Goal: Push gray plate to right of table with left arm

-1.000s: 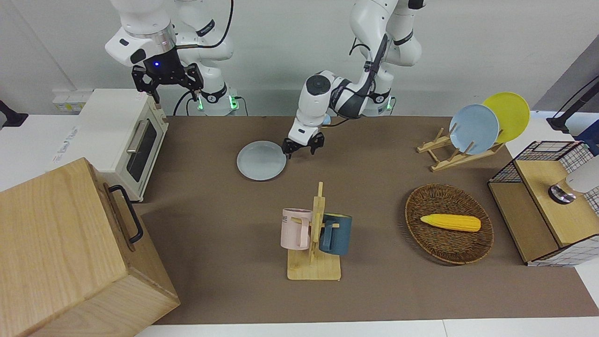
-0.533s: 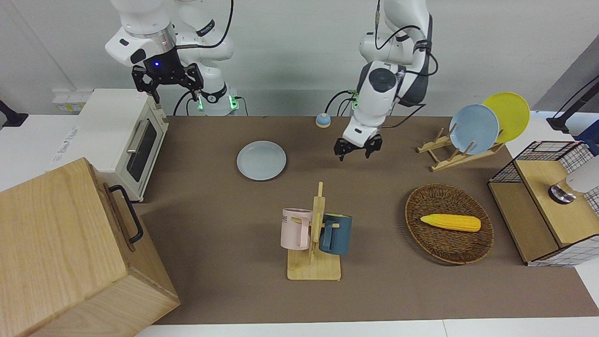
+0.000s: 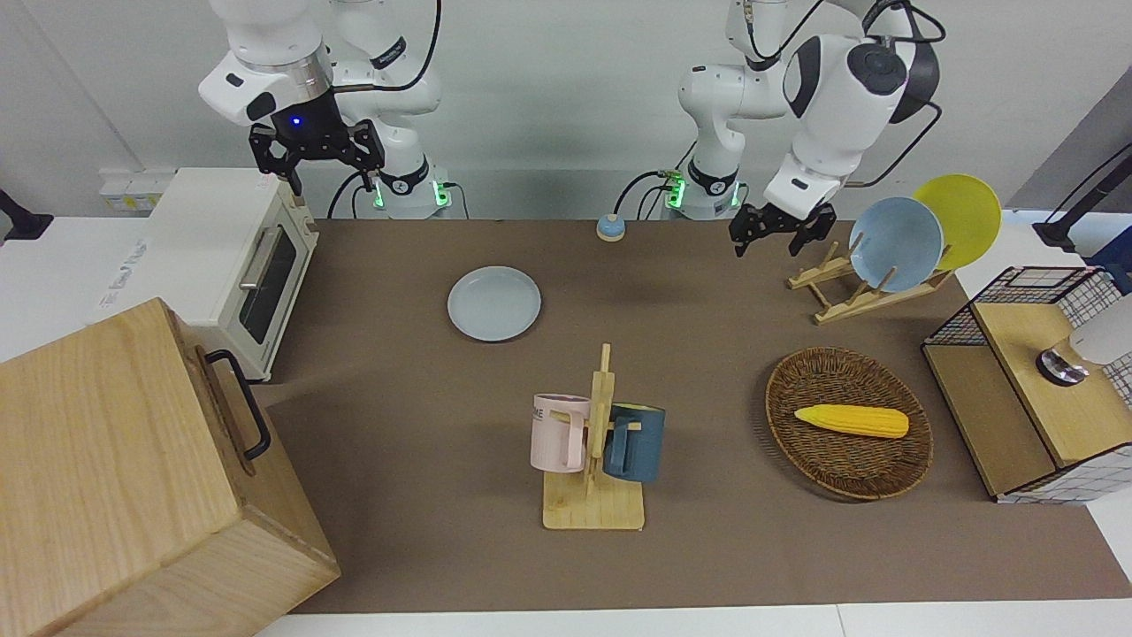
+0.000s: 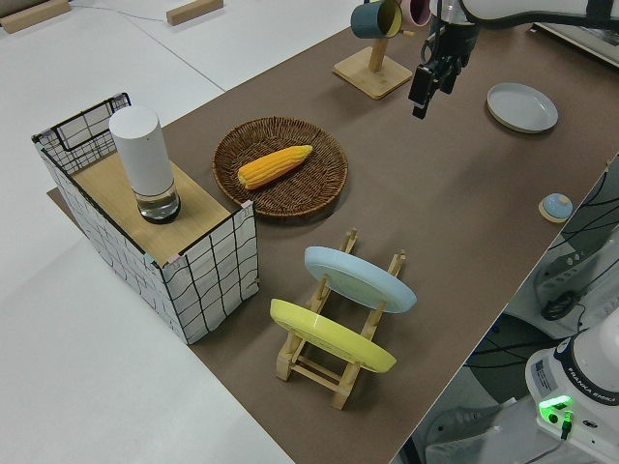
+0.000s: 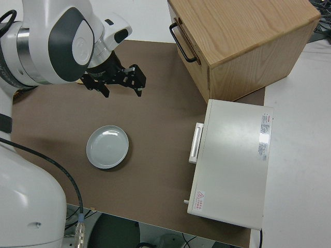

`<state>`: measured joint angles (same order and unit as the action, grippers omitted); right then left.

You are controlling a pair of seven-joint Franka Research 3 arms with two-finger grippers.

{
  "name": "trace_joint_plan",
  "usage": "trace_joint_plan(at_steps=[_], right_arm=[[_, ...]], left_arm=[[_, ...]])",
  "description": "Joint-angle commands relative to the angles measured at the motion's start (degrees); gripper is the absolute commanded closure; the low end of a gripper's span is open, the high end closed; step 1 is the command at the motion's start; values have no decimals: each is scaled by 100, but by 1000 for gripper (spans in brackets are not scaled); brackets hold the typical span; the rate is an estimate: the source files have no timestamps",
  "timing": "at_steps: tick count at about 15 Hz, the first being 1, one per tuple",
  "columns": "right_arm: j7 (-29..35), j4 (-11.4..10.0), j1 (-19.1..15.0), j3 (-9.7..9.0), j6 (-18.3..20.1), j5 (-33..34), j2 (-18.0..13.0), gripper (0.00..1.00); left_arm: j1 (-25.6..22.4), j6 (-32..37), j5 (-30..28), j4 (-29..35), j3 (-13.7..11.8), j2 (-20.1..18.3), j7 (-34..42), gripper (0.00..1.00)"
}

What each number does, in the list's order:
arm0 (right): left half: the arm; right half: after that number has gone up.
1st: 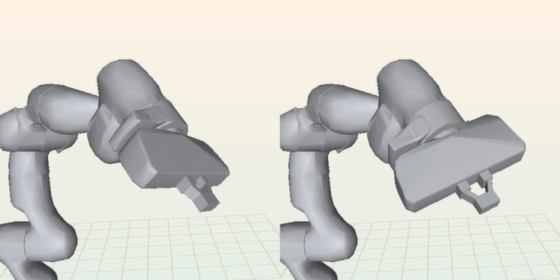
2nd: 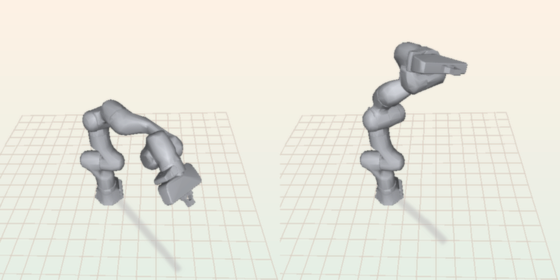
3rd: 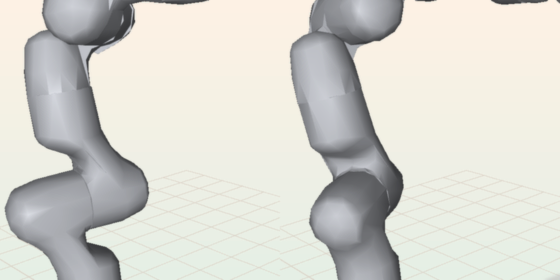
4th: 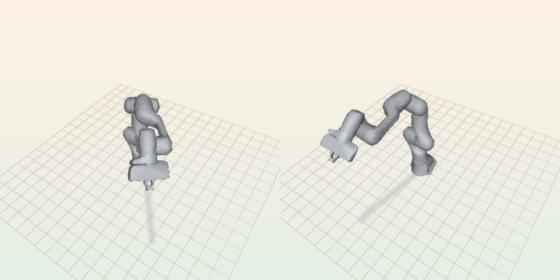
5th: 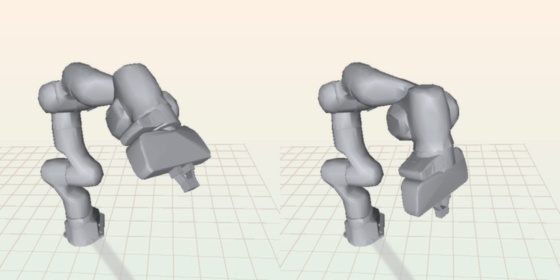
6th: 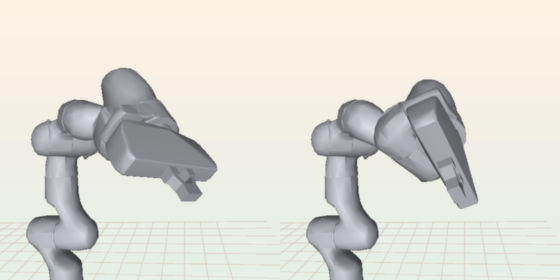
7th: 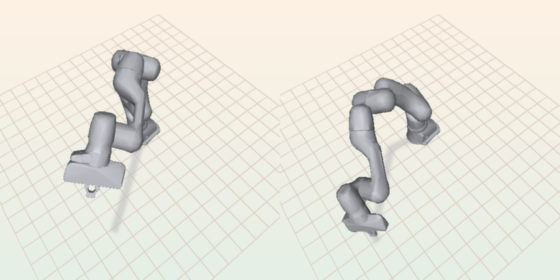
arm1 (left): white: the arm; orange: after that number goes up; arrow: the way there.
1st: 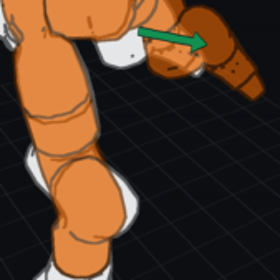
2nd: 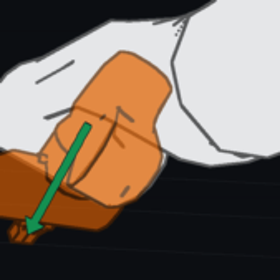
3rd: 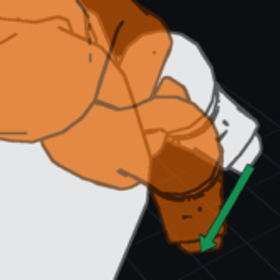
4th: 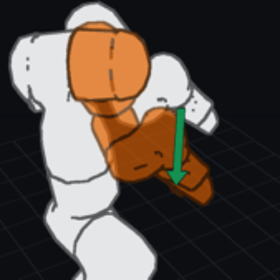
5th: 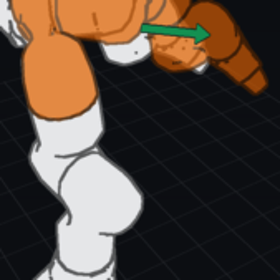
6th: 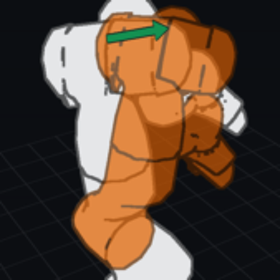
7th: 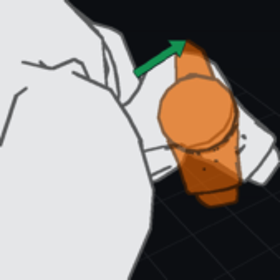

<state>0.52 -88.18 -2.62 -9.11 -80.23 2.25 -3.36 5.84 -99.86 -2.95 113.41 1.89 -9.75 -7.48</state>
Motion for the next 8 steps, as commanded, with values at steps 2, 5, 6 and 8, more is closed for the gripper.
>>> trace_joint_plan(at_steps=[2, 5, 6, 8], right_arm=[[-43, -23, -46, -30, 68, 3, -60, 5], [-43, -23, -46, -30, 68, 3, -60, 5], [-43, -23, -46, -30, 68, -5, -60, 5], [-43, -23, -46, -30, 68, 3, -60, 5]], left_arm=[[-285, 1063, 128, -985, -22, -44, 98, 2], [-285, 1758, 120, -1636, -154, -35, 97, 2], [-294, 1785, 128, -1672, -180, -44, 89, 2], [-294, 1812, 128, -1708, -180, -44, 62, 2]])
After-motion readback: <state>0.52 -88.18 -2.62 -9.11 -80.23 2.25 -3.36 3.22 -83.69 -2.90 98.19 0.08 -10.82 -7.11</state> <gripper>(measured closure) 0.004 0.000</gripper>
